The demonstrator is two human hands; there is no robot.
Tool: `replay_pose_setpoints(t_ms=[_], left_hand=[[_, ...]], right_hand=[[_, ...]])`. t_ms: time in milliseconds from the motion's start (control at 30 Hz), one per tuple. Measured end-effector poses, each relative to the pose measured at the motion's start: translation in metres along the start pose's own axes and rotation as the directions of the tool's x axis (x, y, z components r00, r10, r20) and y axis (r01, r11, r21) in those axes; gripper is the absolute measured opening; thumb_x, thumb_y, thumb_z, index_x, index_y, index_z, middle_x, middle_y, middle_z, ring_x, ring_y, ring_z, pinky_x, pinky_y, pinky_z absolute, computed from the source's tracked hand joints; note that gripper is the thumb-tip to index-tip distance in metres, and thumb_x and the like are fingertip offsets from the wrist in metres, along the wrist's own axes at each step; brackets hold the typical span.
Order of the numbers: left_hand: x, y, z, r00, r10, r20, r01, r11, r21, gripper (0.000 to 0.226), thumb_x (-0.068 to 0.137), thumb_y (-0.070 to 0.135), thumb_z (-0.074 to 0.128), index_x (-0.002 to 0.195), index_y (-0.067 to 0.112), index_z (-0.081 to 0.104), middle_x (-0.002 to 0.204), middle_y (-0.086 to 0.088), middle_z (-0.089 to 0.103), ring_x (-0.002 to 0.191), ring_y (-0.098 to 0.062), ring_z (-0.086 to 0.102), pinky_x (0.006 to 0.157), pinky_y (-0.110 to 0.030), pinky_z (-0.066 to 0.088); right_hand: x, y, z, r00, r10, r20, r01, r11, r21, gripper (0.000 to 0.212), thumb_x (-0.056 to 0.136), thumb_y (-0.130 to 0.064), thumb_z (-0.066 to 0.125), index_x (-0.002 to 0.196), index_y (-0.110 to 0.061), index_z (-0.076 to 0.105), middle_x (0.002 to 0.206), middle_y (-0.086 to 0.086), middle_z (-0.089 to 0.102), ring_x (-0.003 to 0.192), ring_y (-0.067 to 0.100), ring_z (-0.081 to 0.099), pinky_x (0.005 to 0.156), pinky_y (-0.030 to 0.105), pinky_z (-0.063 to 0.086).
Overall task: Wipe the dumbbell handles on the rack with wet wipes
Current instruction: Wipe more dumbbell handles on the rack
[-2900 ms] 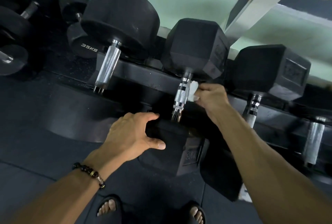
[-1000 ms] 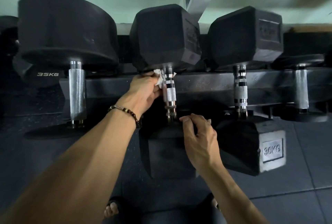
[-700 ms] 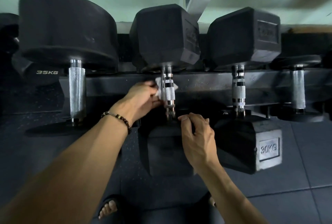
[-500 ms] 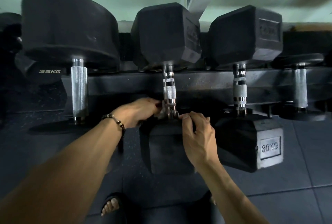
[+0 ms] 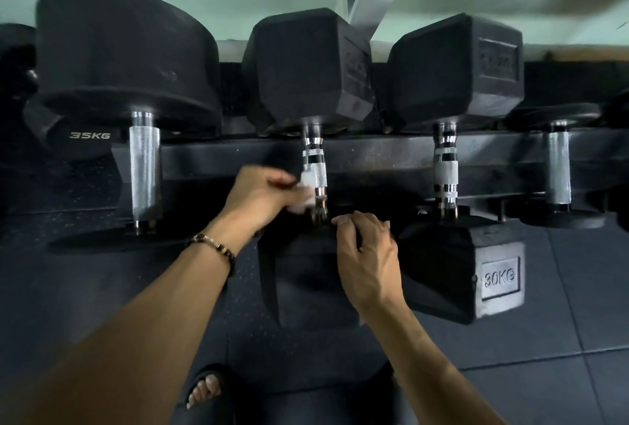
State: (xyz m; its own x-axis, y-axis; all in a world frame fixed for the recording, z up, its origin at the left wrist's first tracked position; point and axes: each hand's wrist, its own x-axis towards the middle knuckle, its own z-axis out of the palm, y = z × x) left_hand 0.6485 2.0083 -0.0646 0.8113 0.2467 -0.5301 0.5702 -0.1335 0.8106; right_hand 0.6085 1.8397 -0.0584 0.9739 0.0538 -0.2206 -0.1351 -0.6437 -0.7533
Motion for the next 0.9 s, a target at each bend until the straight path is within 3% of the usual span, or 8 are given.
replay_pose_setpoints(t_ms=[67, 167, 300, 400, 500, 600, 800, 900], left_hand=[[0.008, 0.006, 0.004, 0.994, 0.021, -0.11, -0.018, 0.999, 0.032, 0.026, 0.062, 0.016, 0.091, 0.07, 0.017, 0.066, 0.057, 0.006, 0.063, 0.046, 0.0, 0.055, 0.05, -0.015, 0.046], [-0.001, -0.004, 0.012, 0.994, 0.097, -0.058, -0.076, 0.95, 0.303, 0.035, 0.057, 0.028, 0.094, 0.058, 0.021, 0.06, 0.059, 0.004, 0.062, 0.054, -0.009, 0.056, 0.055, -0.023, 0.049], [-0.006, 0.001, 0.018, 0.944, 0.315, -0.102, -0.24, 0.864, 0.443, 0.033, 0.059, 0.041, 0.091, 0.061, 0.019, 0.066, 0.063, 0.007, 0.066, 0.06, -0.011, 0.062, 0.06, -0.023, 0.049], [0.007, 0.018, 0.018, 0.903, 0.375, -0.21, -0.266, 0.872, 0.411, 0.034, 0.056, 0.039, 0.092, 0.065, 0.02, 0.066, 0.065, 0.006, 0.067, 0.062, -0.012, 0.064, 0.063, -0.027, 0.052], [0.006, 0.006, 0.023, 0.949, 0.274, -0.158, -0.184, 0.885, 0.429, 0.032, 0.06, 0.032, 0.092, 0.063, 0.018, 0.063, 0.063, 0.009, 0.063, 0.063, -0.012, 0.065, 0.06, -0.022, 0.048], [-0.006, -0.005, 0.025, 0.985, 0.15, -0.089, -0.084, 0.855, 0.512, 0.033, 0.064, 0.039, 0.09, 0.058, 0.019, 0.064, 0.062, 0.007, 0.063, 0.062, -0.012, 0.061, 0.06, -0.021, 0.047], [0.006, 0.03, 0.03, 0.898, 0.322, -0.299, -0.186, 0.895, 0.405, 0.035, 0.057, 0.038, 0.093, 0.065, 0.018, 0.064, 0.068, 0.008, 0.065, 0.062, -0.005, 0.059, 0.057, -0.014, 0.046], [0.013, 0.031, 0.03, 0.898, 0.277, -0.342, -0.16, 0.929, 0.333, 0.038, 0.056, 0.037, 0.093, 0.066, 0.016, 0.064, 0.065, 0.011, 0.063, 0.059, 0.0, 0.057, 0.05, -0.005, 0.038]], right_hand=[[0.0, 0.001, 0.001, 1.0, -0.016, -0.008, 0.016, 1.0, 0.013, 0.039, 0.092, -0.032, 0.036, 0.09, -0.014, 0.071, 0.094, -0.006, 0.065, 0.098, 0.015, 0.057, 0.101, 0.004, 0.014], [-0.001, 0.003, 0.001, 1.0, -0.024, -0.012, 0.024, 1.0, 0.017, 0.04, 0.091, -0.033, 0.036, 0.09, -0.015, 0.071, 0.092, -0.008, 0.063, 0.093, 0.007, 0.05, 0.11, 0.032, 0.03], [-0.001, 0.001, 0.002, 0.999, -0.027, -0.021, 0.027, 0.999, 0.022, 0.039, 0.091, -0.031, 0.037, 0.09, -0.013, 0.071, 0.093, -0.005, 0.065, 0.096, 0.014, 0.055, 0.104, 0.018, 0.025], [0.0, 0.002, 0.001, 1.0, -0.021, -0.013, 0.022, 0.999, 0.032, 0.04, 0.092, -0.033, 0.037, 0.092, -0.013, 0.071, 0.089, -0.01, 0.061, 0.088, -0.003, 0.04, 0.107, 0.04, 0.035], [0.0, 0.004, 0.001, 0.999, -0.027, -0.023, 0.028, 0.999, 0.034, 0.039, 0.092, -0.033, 0.038, 0.091, -0.013, 0.071, 0.088, -0.01, 0.06, 0.086, -0.005, 0.037, 0.103, 0.05, 0.038], [0.0, 0.004, 0.002, 0.999, -0.027, -0.03, 0.028, 0.998, 0.047, 0.041, 0.091, -0.036, 0.036, 0.087, -0.013, 0.069, 0.087, -0.006, 0.063, 0.084, -0.002, 0.039, 0.1, 0.051, 0.04], [-0.001, 0.003, 0.003, 0.998, 0.015, -0.067, -0.009, 0.996, 0.087, 0.035, 0.092, -0.035, 0.04, 0.095, -0.016, 0.069, 0.092, -0.002, 0.07, 0.101, 0.021, 0.061, 0.113, 0.024, 0.019], [-0.001, 0.003, 0.002, 0.999, 0.002, -0.043, 0.002, 0.996, 0.085, 0.034, 0.092, -0.034, 0.04, 0.091, -0.017, 0.068, 0.087, -0.006, 0.067, 0.098, 0.017, 0.059, 0.114, 0.033, 0.026]])
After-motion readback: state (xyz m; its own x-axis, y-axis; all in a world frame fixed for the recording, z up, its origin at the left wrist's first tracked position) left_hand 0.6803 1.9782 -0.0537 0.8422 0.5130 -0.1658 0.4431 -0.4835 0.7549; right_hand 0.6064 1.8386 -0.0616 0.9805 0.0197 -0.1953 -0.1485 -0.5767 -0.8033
